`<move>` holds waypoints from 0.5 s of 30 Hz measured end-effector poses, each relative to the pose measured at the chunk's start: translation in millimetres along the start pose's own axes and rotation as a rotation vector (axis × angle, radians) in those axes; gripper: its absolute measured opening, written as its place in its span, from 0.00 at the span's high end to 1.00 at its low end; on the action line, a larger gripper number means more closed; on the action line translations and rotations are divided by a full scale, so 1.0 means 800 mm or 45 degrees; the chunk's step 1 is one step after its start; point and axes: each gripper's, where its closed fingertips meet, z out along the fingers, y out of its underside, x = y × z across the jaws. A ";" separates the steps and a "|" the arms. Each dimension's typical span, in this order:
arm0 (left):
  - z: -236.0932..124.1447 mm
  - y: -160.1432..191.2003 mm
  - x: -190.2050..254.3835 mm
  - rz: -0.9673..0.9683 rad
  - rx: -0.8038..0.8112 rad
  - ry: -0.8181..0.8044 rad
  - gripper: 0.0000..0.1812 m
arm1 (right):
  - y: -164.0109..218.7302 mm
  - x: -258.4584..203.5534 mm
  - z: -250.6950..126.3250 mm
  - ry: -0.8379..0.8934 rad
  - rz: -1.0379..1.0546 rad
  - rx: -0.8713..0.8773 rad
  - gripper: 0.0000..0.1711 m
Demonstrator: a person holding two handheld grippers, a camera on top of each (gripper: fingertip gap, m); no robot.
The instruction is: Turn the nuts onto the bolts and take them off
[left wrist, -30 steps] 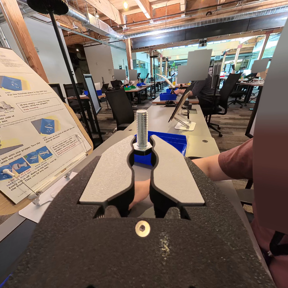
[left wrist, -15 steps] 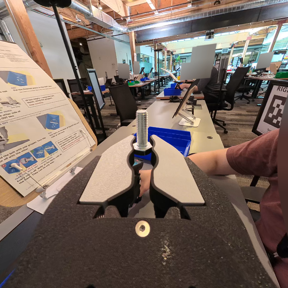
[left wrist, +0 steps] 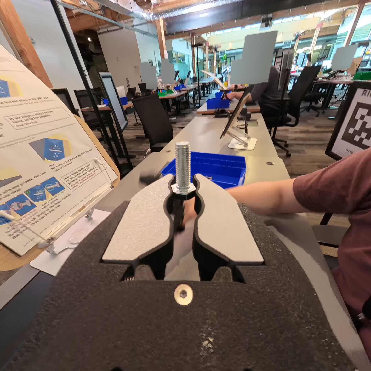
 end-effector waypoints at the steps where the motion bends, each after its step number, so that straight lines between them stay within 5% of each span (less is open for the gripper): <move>1: 0.008 0.004 0.001 -0.012 -0.011 0.014 0.91 | -0.028 -0.010 -0.032 0.000 -0.018 0.079 0.89; 7: 0.095 0.036 0.028 -0.088 -0.078 0.138 0.91 | -0.117 -0.097 -0.224 -0.051 -0.164 0.454 0.90; 15: 0.203 0.091 0.097 -0.220 -0.015 0.296 0.91 | -0.069 -0.126 -0.293 -0.072 -0.206 0.340 0.90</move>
